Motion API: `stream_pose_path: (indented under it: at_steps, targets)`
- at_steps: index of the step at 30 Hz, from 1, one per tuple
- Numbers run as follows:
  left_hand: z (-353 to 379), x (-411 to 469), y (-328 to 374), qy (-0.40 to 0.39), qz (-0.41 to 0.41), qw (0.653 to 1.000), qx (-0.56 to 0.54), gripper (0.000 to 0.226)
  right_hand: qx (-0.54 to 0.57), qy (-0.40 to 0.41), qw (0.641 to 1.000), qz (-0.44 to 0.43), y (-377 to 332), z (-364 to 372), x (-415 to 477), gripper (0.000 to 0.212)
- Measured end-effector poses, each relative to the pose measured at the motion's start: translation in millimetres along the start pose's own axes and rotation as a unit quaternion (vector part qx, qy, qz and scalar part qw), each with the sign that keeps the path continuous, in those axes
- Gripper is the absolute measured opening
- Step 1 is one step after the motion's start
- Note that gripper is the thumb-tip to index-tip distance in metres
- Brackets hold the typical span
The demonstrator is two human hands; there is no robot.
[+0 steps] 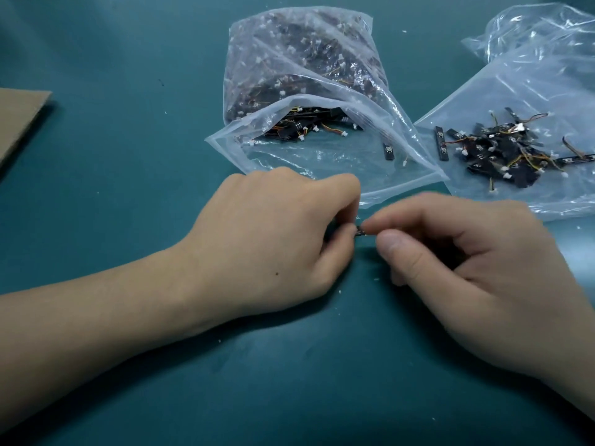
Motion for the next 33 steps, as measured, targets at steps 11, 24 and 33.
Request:
stream_pose_path:
  at_steps: [11,24,33]
  targets:
    - [-14.0,2.6,-5.6,0.05,0.031,0.969,-0.241,0.01,0.001,0.005,0.999,0.048,8.0,0.1,0.6,0.011]
    - [4.4,8.8,-10.3,-0.045,-0.001,0.928,-0.369,0.025,0.127,0.082,0.983,0.1,21.2,-13.3,0.9,0.019]
    - [8.2,10.2,-5.2,-0.086,0.019,0.919,-0.384,0.029,0.134,0.052,0.986,0.08,15.5,-8.0,1.0,0.018]
Point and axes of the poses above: each hand's wrist, its own x-axis towards the middle knuckle, its own z-axis out of the palm, y = z × x, the point moved 10 cm from there along x, towards the middle knuckle, and after that the axes turned 5 degrees about -y, right-handed, at the moved point
